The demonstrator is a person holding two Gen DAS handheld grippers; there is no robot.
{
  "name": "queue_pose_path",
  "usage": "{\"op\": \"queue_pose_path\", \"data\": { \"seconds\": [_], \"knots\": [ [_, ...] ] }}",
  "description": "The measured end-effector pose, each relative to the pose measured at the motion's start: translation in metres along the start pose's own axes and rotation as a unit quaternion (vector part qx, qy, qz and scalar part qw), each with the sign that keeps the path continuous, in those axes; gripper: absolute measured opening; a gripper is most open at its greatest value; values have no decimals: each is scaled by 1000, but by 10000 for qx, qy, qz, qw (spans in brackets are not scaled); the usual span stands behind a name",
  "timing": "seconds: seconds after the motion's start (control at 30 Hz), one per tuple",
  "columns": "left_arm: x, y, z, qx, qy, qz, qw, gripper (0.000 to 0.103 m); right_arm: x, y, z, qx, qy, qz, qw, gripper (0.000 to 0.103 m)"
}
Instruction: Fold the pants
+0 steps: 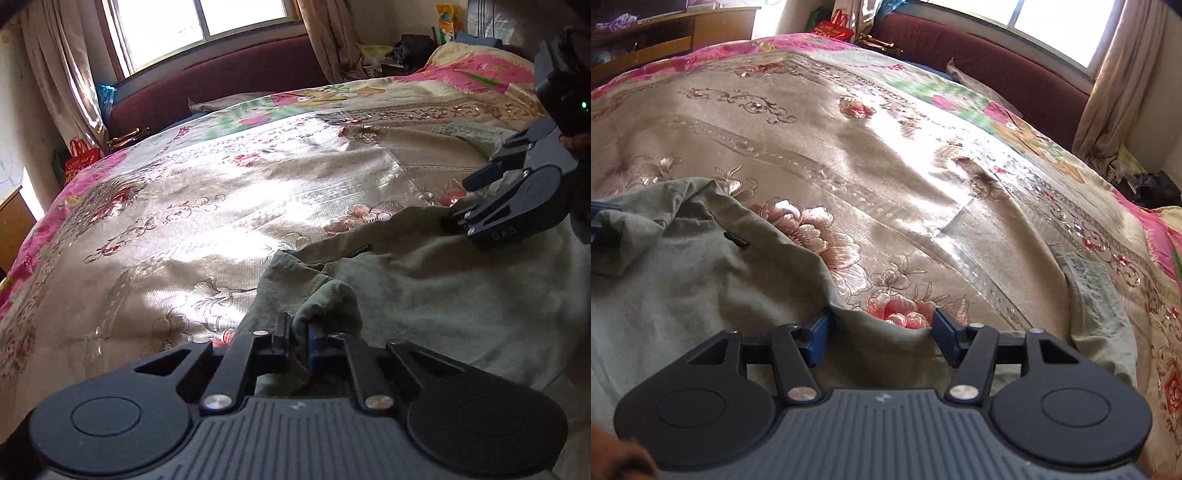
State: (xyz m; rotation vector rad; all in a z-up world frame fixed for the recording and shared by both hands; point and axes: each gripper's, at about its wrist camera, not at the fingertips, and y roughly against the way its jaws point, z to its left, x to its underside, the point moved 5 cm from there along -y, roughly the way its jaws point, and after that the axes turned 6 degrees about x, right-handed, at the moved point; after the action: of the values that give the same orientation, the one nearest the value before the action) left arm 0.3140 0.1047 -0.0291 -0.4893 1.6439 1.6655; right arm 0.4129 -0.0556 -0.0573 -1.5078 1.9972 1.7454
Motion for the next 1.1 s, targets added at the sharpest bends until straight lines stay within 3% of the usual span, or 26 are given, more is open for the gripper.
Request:
{"op": "queue_pose_path", "data": {
  "seconds": [0.03,0.1,0.33,0.5,0.63,0.77,0.83,0.93,1.1],
  "knots": [
    [-1,2,4,45,100,-14,9999,25,1,-2,0,-79,-18,76,9999,31],
    [-2,8,10,43,188,-63,9998,24,1,-2,1,-335,-155,250,9990,3],
    [-5,35,35,168,586,-248,9978,23,-1,57,-15,-274,-393,-132,9988,2],
    [3,91,50,304,803,-606,9945,23,10,159,-34,-426,-867,-744,9925,2],
    [32,151,61,371,948,-878,9909,23,50,248,-10,-594,-972,-966,9888,2],
    [80,183,61,417,1094,-766,9902,23,110,291,50,-1012,-958,-575,9886,2],
    [107,182,54,427,1150,-514,9911,23,143,283,78,-1305,-1168,7,9845,2],
    [140,176,42,421,1184,-257,9917,23,184,260,120,-1364,-1008,748,9827,3],
    [171,182,31,286,1085,-93,9936,23,179,264,137,-1052,-648,493,9911,4]
  ]
}}
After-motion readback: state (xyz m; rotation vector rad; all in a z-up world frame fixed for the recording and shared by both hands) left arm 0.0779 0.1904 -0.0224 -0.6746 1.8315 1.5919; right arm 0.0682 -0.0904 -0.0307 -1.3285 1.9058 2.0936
